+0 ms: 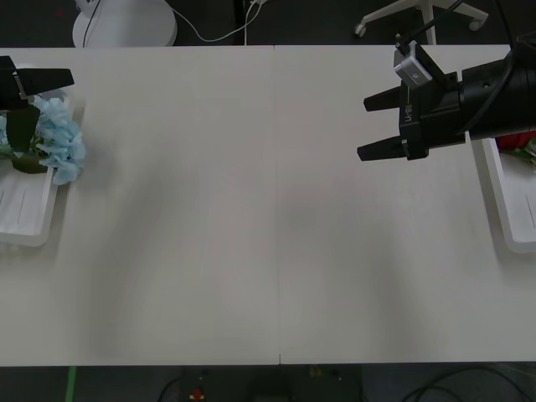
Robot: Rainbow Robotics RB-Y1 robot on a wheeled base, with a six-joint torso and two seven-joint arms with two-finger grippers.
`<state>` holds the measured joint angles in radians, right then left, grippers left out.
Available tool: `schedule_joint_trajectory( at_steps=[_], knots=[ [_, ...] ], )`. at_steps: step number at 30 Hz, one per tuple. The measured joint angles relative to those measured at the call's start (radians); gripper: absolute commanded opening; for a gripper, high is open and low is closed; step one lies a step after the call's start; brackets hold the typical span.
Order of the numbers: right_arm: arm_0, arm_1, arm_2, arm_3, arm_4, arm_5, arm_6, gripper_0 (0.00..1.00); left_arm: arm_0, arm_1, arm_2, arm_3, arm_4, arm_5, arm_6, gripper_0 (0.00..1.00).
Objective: Put the red flowers into the right box and the blue flowers into the left box
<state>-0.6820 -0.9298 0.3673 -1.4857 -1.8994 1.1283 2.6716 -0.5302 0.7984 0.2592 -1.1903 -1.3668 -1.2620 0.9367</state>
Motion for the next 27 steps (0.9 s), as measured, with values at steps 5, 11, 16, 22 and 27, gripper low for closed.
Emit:
schedule_joint_trajectory(
  at_steps=[5,11,16,22,27],
  knots=[
    [0.0,0.0,0.0,0.0,0.0,0.0,0.0,0.99,0.0,0.001,-0.035,-0.028,-0.061,0.034,0.0,1.0],
    [0.0,0.0,0.0,0.0,0.0,0.0,0.0,0.99,0.0,0.001,-0.074,-0.044,-0.007,0.035,-0.006,1.0],
    [0.0,0.0,0.0,0.0,0.0,0.0,0.0,0.99,0.0,0.002,-0.146,-0.045,0.187,0.055,-0.099,1.0],
    [0.0,0.0,0.0,0.0,0.0,0.0,0.0,0.99,0.0,0.003,-0.299,-0.097,0.415,0.47,-0.443,1.0],
    [0.0,0.0,0.0,0.0,0.0,0.0,0.0,1.0,-0.01,0.031,-0.574,-0.274,0.717,1.141,-0.988,1.0]
  ],
)
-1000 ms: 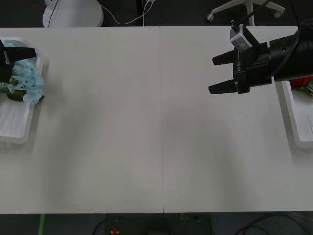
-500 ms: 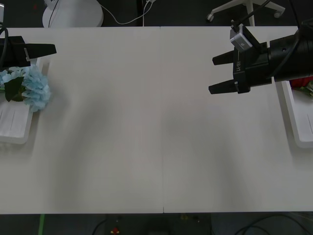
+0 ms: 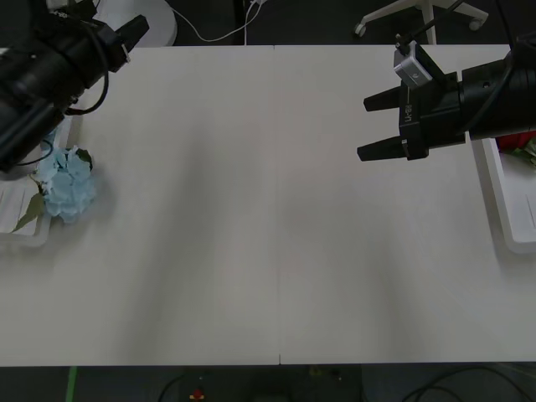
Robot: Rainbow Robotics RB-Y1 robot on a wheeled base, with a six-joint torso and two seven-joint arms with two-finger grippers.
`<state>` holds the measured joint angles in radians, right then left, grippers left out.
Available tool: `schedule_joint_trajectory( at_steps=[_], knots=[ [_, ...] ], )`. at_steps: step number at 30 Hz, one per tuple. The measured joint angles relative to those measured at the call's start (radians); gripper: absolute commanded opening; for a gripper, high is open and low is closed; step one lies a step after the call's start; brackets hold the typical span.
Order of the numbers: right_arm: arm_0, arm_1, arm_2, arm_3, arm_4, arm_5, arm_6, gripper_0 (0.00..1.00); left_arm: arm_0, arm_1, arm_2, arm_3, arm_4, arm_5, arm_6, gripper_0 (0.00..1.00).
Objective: Put the red flowers into the right box and the blue flowers into the left box
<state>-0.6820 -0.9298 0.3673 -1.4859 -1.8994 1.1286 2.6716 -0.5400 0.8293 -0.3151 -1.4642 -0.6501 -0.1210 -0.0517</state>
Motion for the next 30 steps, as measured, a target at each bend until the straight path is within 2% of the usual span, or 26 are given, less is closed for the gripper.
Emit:
schedule_joint_trajectory(
  at_steps=[4,5,7,10,13,18,23,30],
  knots=[
    [0.0,0.0,0.0,0.0,0.0,0.0,0.0,0.99,-0.054,0.044,-0.199,-0.09,0.218,0.463,-0.576,1.0],
    [0.0,0.0,0.0,0.0,0.0,0.0,0.0,0.99,-0.065,0.048,-0.218,-0.096,0.252,0.532,-0.726,1.0],
    [0.0,0.0,0.0,0.0,0.0,0.0,0.0,0.99,-0.076,0.05,-0.223,-0.097,0.359,0.587,-0.997,1.0],
    [0.0,0.0,0.0,0.0,0.0,0.0,0.0,0.99,-0.079,0.05,-0.213,-0.097,0.581,0.682,-1.281,1.0],
    [0.0,0.0,0.0,0.0,0.0,0.0,0.0,0.99,-0.08,0.052,-0.199,-0.097,0.777,0.773,-1.422,1.0],
    [0.0,0.0,0.0,0.0,0.0,0.0,0.0,0.99,-0.08,0.053,-0.113,-0.097,1.27,0.998,-1.655,1.0],
    [0.0,0.0,0.0,0.0,0.0,0.0,0.0,0.99,-0.08,0.054,-0.014,-0.097,1.529,1.143,-2.047,1.0],
    [0.0,0.0,0.0,0.0,0.0,0.0,0.0,0.99,-0.08,0.054,0.136,-0.047,1.864,1.32,-2.3,1.0]
  ],
)
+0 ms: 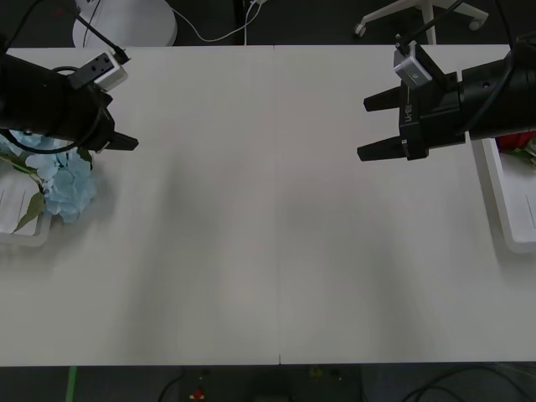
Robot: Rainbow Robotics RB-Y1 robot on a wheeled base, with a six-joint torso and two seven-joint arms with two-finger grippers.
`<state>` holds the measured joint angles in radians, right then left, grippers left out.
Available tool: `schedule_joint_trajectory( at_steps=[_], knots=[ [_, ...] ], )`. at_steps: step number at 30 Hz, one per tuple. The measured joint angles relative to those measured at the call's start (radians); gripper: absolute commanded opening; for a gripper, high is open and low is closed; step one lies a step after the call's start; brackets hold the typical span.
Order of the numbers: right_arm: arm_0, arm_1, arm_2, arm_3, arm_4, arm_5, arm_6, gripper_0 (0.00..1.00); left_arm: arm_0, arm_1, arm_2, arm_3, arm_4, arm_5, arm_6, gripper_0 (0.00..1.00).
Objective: Put the red flowers into the right box and the blue flowers into the left box
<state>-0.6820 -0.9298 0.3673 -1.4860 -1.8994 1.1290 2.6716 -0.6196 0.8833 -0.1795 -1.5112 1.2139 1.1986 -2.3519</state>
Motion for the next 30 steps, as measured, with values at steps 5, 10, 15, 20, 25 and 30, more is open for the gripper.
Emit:
schedule_joint_trajectory(
  at_steps=[5,10,15,20,25,30],
  knots=[
    [0.0,0.0,0.0,0.0,0.0,0.0,0.0,0.99,0.0,0.0,0.095,0.111,0.197,0.131,-0.335,1.0],
    [0.0,0.0,0.0,0.0,0.0,0.0,0.0,0.99,0.0,0.0,0.156,0.164,0.289,0.247,-0.419,1.0],
    [0.0,0.0,0.0,0.0,0.0,0.0,0.0,0.99,0.0,0.0,0.171,0.177,0.399,0.285,-0.415,1.0],
    [0.0,0.0,0.0,0.0,0.0,0.0,0.0,0.99,0.0,-0.001,0.171,0.212,0.45,0.311,-0.415,1.0],
    [0.0,0.0,0.0,0.0,0.0,0.0,0.0,0.99,0.0,-0.001,0.171,0.214,0.45,0.325,-0.415,1.0],
    [0.0,0.0,0.0,0.0,0.0,0.0,0.0,0.99,0.0,-0.001,0.171,0.212,0.45,0.348,-0.415,1.0]
  ],
)
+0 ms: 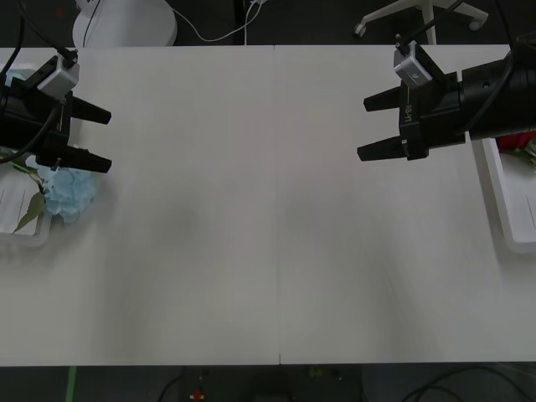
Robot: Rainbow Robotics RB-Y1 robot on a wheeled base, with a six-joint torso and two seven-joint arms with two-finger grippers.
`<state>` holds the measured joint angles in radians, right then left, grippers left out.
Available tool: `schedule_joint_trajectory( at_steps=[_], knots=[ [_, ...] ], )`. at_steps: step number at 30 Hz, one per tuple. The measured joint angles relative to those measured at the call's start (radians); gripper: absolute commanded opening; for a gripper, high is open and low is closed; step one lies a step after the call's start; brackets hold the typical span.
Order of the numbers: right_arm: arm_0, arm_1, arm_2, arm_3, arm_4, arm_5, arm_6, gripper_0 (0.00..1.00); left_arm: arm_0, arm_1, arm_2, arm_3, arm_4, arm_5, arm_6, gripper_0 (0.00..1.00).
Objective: Put the red flowers into the right box and the blue flowers into the left box
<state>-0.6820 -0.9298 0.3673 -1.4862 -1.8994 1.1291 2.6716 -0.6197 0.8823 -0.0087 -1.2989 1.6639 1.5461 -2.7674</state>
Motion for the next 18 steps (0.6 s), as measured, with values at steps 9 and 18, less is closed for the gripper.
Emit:
schedule_joint_trajectory(
  at_steps=[9,18],
  knots=[
    [0.0,0.0,0.0,0.0,0.0,0.0,0.0,0.99,0.0,-0.009,0.0,-0.001,-0.024,0.001,0.0,1.0],
    [0.0,0.0,0.0,0.0,0.0,0.0,0.0,0.99,0.0,-0.015,0.0,-0.001,-0.025,0.001,0.0,1.0]
  ],
)
